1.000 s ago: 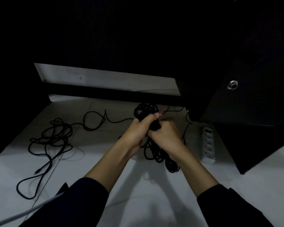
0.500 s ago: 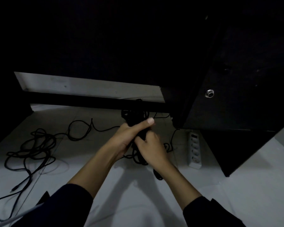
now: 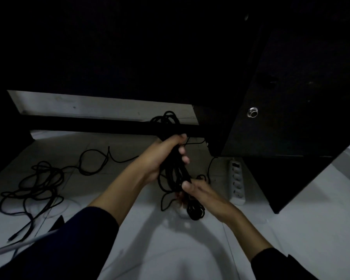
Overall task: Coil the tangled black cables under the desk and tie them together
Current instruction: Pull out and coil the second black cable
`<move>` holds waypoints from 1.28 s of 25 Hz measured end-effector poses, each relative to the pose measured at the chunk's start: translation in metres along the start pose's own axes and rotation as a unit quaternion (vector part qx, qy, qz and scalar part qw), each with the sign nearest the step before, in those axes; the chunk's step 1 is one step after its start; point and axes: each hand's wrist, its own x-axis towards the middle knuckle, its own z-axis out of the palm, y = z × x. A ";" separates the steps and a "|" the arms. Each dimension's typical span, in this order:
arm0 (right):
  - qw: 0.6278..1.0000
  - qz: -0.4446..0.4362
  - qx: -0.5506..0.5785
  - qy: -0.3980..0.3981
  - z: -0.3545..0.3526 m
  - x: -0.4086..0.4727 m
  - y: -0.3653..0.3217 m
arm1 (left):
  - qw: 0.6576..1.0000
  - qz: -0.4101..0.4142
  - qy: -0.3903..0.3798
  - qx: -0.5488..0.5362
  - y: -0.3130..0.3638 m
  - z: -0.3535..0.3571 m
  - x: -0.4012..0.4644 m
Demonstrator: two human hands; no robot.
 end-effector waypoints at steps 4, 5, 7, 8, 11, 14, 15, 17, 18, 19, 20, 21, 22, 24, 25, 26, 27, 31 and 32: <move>0.999 -0.005 -0.041 0.025 -0.014 -0.002 0.022 | 0.993 0.039 -0.015 0.110 0.003 -0.001 0.010; 0.997 -0.002 -0.072 0.039 -0.018 -0.002 0.025 | 0.989 0.044 -0.024 0.137 0.002 -0.001 0.011; 0.983 -0.012 -0.177 0.052 -0.026 -0.003 0.029 | 0.983 0.050 -0.023 0.175 0.001 -0.001 0.010; 0.968 -0.028 -0.242 0.051 -0.030 -0.002 0.028 | 0.979 0.053 -0.014 0.195 -0.001 -0.002 0.011; 0.920 -0.094 -0.375 0.062 -0.038 0.000 0.018 | 0.967 0.067 0.015 0.243 -0.003 -0.006 0.011; 0.884 -0.160 -0.434 0.066 -0.037 0.003 0.007 | 0.964 0.076 0.027 0.255 -0.004 -0.010 0.010; 0.875 -0.169 -0.450 0.063 -0.035 0.004 0.001 | 0.961 0.073 0.022 0.267 -0.005 -0.011 0.010; 0.861 -0.170 -0.476 0.053 -0.030 0.005 -0.011 | 0.953 0.076 0.002 0.294 -0.010 -0.012 0.010; 0.860 -0.176 -0.477 0.045 -0.027 0.006 -0.018 | 0.947 0.080 -0.009 0.311 -0.012 -0.013 0.010; 0.868 -0.182 -0.461 0.036 -0.023 0.006 -0.026 | 0.940 0.086 -0.019 0.329 -0.013 -0.013 0.009; 0.881 -0.184 -0.434 0.031 -0.019 0.006 -0.032 | 0.936 0.093 -0.027 0.339 -0.014 -0.012 0.008; 0.895 -0.179 -0.407 0.030 -0.015 0.006 -0.038 | 0.937 0.097 -0.030 0.336 -0.015 -0.012 0.008; 0.904 -0.176 -0.388 0.033 -0.011 0.005 -0.042 | 0.941 0.095 -0.026 0.323 -0.014 -0.012 0.008; 0.912 -0.179 -0.368 0.037 -0.007 0.004 -0.046 | 0.946 0.096 -0.015 0.309 -0.013 -0.012 0.009; 0.914 -0.178 -0.362 0.042 -0.006 0.003 -0.048 | 0.944 0.098 -0.015 0.316 -0.012 -0.012 0.008; 0.916 -0.177 -0.356 0.048 -0.006 0.002 -0.048 | 0.942 0.099 -0.018 0.321 -0.012 -0.012 0.007; 0.917 -0.181 -0.351 0.053 -0.006 0.002 -0.049 | 0.942 0.098 -0.021 0.320 -0.012 -0.012 0.006; 0.911 -0.222 -0.342 0.063 -0.007 0.006 -0.046 | 0.953 0.082 -0.018 0.293 -0.013 -0.016 0.007; 0.917 -0.217 -0.328 0.067 -0.007 0.006 -0.044 | 0.953 0.080 -0.018 0.291 -0.014 -0.016 0.008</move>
